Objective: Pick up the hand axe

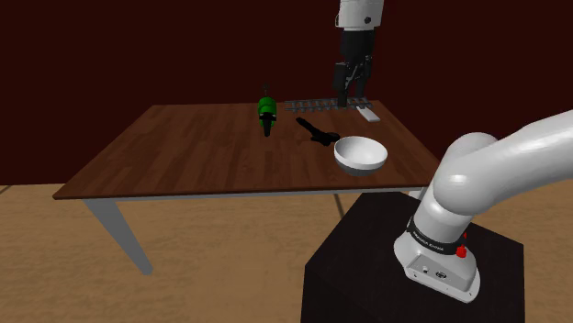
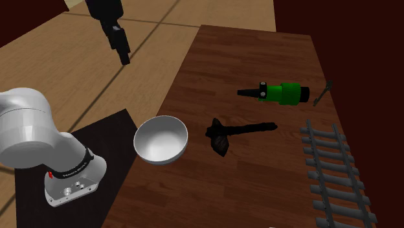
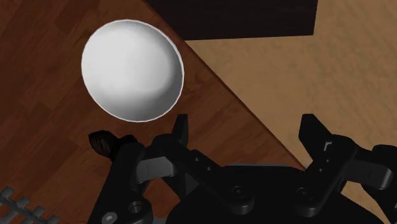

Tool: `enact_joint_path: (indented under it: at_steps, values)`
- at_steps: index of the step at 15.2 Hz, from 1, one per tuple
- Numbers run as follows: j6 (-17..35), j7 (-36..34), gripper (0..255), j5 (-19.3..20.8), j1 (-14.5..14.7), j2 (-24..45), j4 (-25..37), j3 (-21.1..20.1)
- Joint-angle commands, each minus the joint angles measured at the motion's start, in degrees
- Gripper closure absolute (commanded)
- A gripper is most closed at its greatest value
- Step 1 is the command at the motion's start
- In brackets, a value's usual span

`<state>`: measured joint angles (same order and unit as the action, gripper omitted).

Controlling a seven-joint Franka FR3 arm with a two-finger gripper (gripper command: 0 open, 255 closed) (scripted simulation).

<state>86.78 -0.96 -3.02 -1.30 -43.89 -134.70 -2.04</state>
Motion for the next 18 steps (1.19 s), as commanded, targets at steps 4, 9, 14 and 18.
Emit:
enact_joint_path:
  at_steps: [4,9,14,18]
  values:
    - [4.38,0.17,0,1.10,-1.29,5.06,0.15,1.01]
    - [11.09,0.28,0,2.68,-3.32,14.20,1.76,2.72]
    - [16.78,0.27,0,3.88,-5.12,23.93,5.04,4.52]
    - [20.46,0.27,0,4.46,-6.45,31.96,8.80,5.98]
